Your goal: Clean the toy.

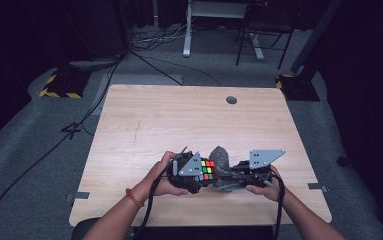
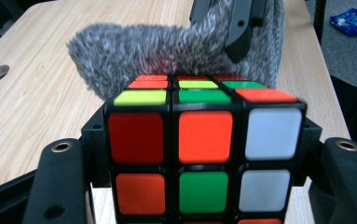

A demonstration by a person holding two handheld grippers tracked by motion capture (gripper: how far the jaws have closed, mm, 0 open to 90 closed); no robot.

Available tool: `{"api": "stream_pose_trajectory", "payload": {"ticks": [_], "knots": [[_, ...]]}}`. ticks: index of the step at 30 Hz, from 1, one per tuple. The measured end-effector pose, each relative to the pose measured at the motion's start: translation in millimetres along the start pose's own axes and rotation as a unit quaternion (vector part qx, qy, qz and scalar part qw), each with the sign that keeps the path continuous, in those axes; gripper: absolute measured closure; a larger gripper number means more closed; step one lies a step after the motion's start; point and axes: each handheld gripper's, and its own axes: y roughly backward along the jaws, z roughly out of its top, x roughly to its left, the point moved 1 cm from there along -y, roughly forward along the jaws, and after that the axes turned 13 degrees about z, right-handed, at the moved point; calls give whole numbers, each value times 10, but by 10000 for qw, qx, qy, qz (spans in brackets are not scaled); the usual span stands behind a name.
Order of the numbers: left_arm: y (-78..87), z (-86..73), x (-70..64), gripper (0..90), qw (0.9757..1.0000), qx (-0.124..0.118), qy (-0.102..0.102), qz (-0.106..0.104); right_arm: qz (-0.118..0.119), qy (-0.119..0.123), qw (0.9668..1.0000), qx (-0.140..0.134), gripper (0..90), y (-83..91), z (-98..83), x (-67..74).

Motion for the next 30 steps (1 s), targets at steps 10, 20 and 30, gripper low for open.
{"api": "stream_pose_trajectory", "payload": {"ticks": [10,20,30], "knots": [[-49,10,-50,331,9997,193,-111,-64,92,80,9998,-138,811,4,13,15],[49,36,28,334,9996,-232,131,131,-428,-162,9986,263,809,-7,-67,-93],[-40,5,-52,328,10000,-3,-65,10,228,4,9990,-377,811,44,5,1]]}}
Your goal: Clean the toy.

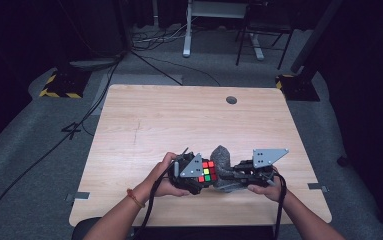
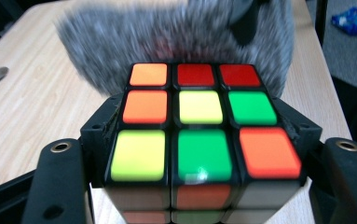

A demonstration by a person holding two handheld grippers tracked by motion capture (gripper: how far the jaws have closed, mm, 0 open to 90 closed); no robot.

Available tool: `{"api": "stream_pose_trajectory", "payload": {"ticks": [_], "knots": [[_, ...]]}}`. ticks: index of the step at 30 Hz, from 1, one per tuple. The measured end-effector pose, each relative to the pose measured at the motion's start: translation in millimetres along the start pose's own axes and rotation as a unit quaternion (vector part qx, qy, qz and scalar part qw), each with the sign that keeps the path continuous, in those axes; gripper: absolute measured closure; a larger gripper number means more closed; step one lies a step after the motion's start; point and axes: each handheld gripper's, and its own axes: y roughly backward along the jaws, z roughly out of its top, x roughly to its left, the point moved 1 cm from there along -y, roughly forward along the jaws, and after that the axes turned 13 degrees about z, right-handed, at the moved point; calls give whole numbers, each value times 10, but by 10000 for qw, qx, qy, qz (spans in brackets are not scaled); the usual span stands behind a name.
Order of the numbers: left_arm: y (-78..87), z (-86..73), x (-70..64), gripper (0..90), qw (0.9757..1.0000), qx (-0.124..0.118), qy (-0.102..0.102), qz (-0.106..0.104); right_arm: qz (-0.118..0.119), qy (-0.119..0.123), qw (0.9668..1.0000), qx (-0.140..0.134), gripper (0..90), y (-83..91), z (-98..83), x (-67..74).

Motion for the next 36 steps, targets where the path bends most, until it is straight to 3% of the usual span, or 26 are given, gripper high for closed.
{"api": "stream_pose_trajectory", "payload": {"ticks": [6,13,16,21,24,26,30,32,34,36], "knots": [[-34,-1,-16,329,9999,115,-39,-13,1,128,9999,57,811,-34,36,58],[-97,3,-43,330,9994,324,-144,-20,98,185,9998,-58,812,-64,73,88],[-85,3,-25,332,9993,341,-126,50,5,231,9997,2,811,-88,85,93],[24,-5,75,334,9998,-4,169,66,-327,119,9993,168,811,-28,49,40],[92,26,101,334,9993,-213,289,57,-318,-29,9990,302,811,-41,-16,-10],[116,36,107,334,9993,-268,256,62,-282,-81,9983,501,811,-100,-63,-28],[138,26,122,333,9989,-336,317,50,-157,-112,9985,513,811,-130,-72,-33],[145,31,127,333,9988,-370,327,56,-123,-162,9975,678,811,-147,-88,-41],[148,34,123,333,9989,-369,294,40,-191,-140,9959,869,811,-184,-116,-37],[140,30,108,334,9993,-291,218,38,-228,-55,9963,823,810,-156,-82,-25]]}}
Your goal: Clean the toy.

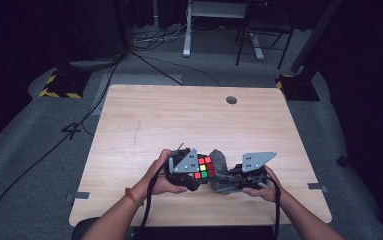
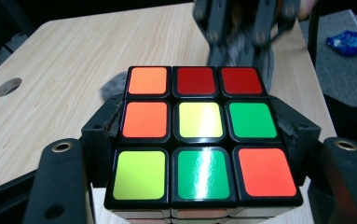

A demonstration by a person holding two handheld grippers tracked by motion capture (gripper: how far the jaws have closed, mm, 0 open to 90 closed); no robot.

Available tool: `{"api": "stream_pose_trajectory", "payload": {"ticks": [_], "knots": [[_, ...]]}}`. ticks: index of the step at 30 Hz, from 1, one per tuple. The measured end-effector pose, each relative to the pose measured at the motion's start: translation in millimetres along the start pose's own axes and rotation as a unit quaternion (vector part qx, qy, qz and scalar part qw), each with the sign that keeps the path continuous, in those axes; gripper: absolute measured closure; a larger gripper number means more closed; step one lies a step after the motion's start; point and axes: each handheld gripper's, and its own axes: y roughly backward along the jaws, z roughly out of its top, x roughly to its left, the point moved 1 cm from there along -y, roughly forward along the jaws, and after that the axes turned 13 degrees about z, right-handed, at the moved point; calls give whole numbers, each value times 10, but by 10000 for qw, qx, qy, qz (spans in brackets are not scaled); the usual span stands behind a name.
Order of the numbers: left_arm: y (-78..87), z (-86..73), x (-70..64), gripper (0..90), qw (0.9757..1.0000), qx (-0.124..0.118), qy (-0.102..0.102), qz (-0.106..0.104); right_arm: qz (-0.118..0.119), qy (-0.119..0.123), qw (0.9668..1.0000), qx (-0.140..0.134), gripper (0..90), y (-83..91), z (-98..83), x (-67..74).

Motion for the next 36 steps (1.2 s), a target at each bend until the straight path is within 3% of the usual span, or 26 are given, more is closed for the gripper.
{"api": "stream_pose_trajectory", "payload": {"ticks": [3,7,10,14,19,21,27,30,33,36], "knots": [[-50,-13,-33,333,9999,130,-89,-9,178,59,9980,-597,811,149,82,35],[-129,-32,-80,333,9992,320,-250,-58,255,318,9963,-755,811,209,153,145],[-136,-37,-91,334,9991,330,-246,-75,279,357,9945,-942,811,242,179,165],[-95,-15,-83,334,9997,135,-168,-151,167,276,9958,-853,811,218,158,133],[-7,37,-86,334,9997,-131,-87,-172,-99,81,9987,-495,811,140,80,41],[17,68,-82,334,9997,-164,-156,-110,-53,13,9989,-456,811,97,43,17],[20,45,-39,333,9997,-223,-11,-124,-23,-7,9999,-145,811,-4,9,17],[-14,18,-28,332,9998,-137,38,-162,-58,69,9996,-265,811,24,24,27],[-78,-10,-64,332,9999,41,-10,-160,30,137,9979,-626,811,94,64,56],[-93,-10,-54,329,9998,36,14,-193,-20,198,9978,-635,811,86,68,78]]}}
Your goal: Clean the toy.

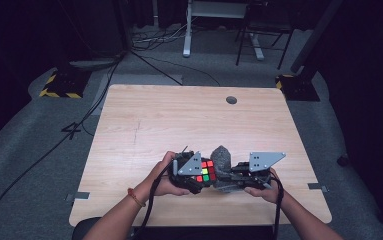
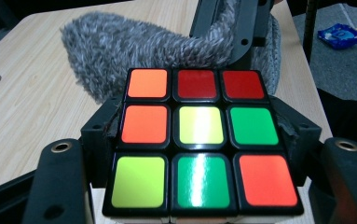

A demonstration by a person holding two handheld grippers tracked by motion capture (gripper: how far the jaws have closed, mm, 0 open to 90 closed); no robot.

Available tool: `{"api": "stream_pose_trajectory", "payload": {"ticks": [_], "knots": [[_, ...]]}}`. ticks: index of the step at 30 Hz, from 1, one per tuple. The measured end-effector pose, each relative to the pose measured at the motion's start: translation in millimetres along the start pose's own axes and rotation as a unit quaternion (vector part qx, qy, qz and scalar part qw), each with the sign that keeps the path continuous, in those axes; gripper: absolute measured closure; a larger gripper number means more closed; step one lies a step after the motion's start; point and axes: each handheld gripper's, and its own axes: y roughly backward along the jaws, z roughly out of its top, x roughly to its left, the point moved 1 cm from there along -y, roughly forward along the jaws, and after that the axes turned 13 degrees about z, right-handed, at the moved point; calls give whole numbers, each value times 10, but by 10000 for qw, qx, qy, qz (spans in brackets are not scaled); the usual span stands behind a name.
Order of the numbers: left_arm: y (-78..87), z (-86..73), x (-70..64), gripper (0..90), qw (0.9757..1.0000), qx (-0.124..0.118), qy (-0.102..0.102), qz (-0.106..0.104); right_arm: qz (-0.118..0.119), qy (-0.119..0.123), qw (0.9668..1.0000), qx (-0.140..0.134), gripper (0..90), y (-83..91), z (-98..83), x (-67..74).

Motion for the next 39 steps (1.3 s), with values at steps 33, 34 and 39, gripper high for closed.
{"api": "stream_pose_trajectory", "payload": {"ticks": [33,34,39], "knots": [[87,28,41,332,9997,11,34,223,-362,-189,9978,528,810,-39,-69,-81],[78,29,38,332,9998,19,26,187,-355,-144,9980,502,811,-37,-53,-65],[-26,25,-43,331,9991,321,-246,161,-145,26,9996,233,812,-46,29,27]]}}
